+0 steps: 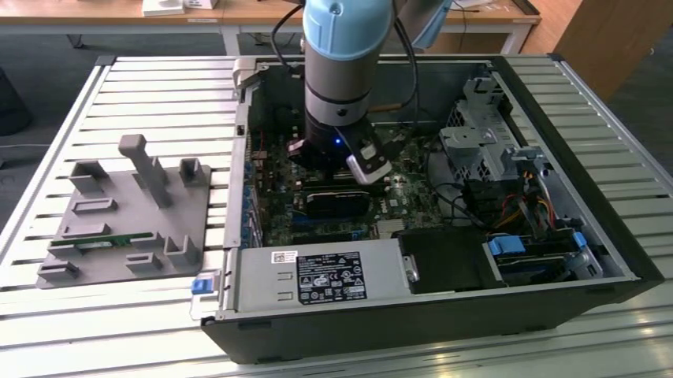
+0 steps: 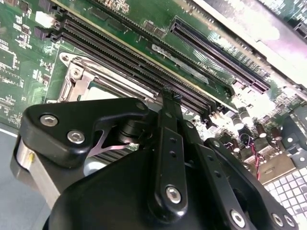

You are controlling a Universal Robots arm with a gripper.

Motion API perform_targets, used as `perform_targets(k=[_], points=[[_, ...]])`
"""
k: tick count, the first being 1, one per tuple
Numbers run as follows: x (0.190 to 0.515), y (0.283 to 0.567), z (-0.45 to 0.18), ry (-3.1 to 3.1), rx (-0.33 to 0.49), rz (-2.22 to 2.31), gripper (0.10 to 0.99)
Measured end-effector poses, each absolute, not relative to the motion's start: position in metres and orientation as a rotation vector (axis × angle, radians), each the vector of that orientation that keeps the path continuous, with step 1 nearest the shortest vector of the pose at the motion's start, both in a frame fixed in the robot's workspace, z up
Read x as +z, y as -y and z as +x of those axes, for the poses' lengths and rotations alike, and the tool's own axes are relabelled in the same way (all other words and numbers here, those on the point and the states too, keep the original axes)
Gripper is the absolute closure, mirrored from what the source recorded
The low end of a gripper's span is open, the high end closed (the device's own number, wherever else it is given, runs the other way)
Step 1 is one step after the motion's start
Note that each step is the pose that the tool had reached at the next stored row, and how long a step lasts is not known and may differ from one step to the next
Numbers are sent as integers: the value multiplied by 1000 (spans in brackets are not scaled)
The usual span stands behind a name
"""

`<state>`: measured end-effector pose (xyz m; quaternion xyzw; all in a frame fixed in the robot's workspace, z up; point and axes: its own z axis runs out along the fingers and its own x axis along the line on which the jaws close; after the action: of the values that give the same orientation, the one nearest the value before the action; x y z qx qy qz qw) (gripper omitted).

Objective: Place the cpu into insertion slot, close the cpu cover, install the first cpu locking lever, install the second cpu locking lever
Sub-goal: 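Install the second cpu locking lever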

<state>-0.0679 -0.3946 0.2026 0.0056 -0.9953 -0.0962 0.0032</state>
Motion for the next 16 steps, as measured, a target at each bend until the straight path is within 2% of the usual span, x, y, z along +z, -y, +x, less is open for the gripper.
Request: perform_targets(k=[16], points=[[196, 395, -70, 3109, -410, 18, 980]])
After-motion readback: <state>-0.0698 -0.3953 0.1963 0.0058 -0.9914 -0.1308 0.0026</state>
